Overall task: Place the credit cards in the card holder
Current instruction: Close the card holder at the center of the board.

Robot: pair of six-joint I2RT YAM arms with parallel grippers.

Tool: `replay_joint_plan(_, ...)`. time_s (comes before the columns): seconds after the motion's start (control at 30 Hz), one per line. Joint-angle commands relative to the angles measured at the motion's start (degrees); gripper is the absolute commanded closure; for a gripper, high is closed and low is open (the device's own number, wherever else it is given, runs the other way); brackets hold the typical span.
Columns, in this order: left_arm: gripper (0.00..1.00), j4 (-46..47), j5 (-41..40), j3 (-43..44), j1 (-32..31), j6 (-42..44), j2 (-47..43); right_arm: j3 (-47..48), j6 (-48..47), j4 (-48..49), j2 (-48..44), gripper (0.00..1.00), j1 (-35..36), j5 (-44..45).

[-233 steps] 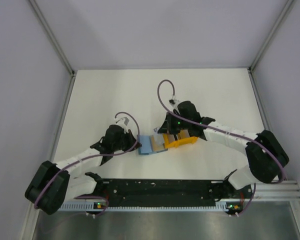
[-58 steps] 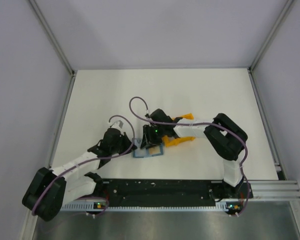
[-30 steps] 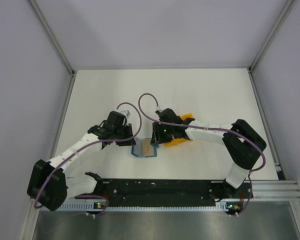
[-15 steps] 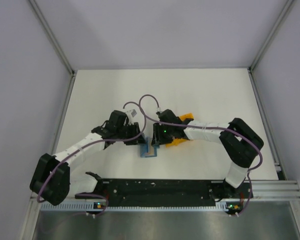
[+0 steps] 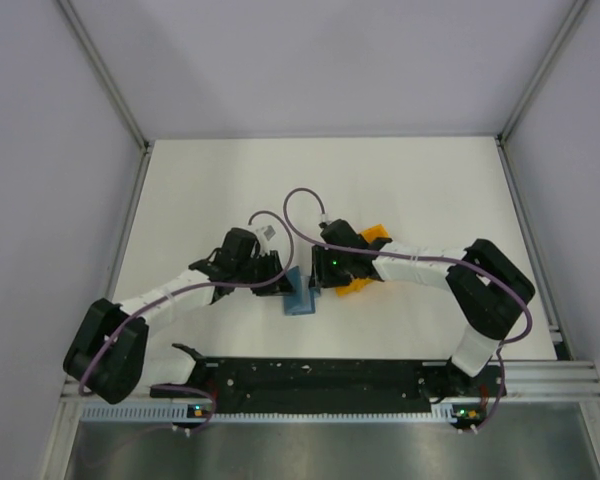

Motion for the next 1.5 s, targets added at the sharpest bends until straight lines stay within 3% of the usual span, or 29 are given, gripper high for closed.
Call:
replay_joint_plan(0.0,0.75,2.8,-1.5,0.8,-0.1,0.3,-0.3,0.3,-0.5,-0.4,-0.7,0.57,-0.3,0.7)
replay_joint_plan(0.13,0.83,4.1,-0.8,0.4,-0.2,0.1,3.5,0.9,-1.0,-0.9,-1.1,0.65,-0.3,1.2)
replay_joint_plan(0.3,0.84,5.7,-0.5,-0.3,-0.2,0.1,5.4,1.4,-2.0,-3.0,-2.5,0.74,0.5,3.8)
replay_joint_plan(0.4,0.84,6.1,-1.1,-0.5,-0.2,0.2,6.1,2.3,-2.5,-5.2,-2.8,0.67,0.9,4.8)
replay_joint_plan(0.7,0.87,4.9,-3.8,0.1,-1.5,1.0,8.7,3.6,-3.5,-7.3,-4.0,0.60,2.2,8.3)
replay_joint_plan(1.47,0.87,5.7,-6.8,-0.9,-2.6,-0.9,6.6,7.1,-1.6,-6.9,-6.4,0.58,4.7,4.9)
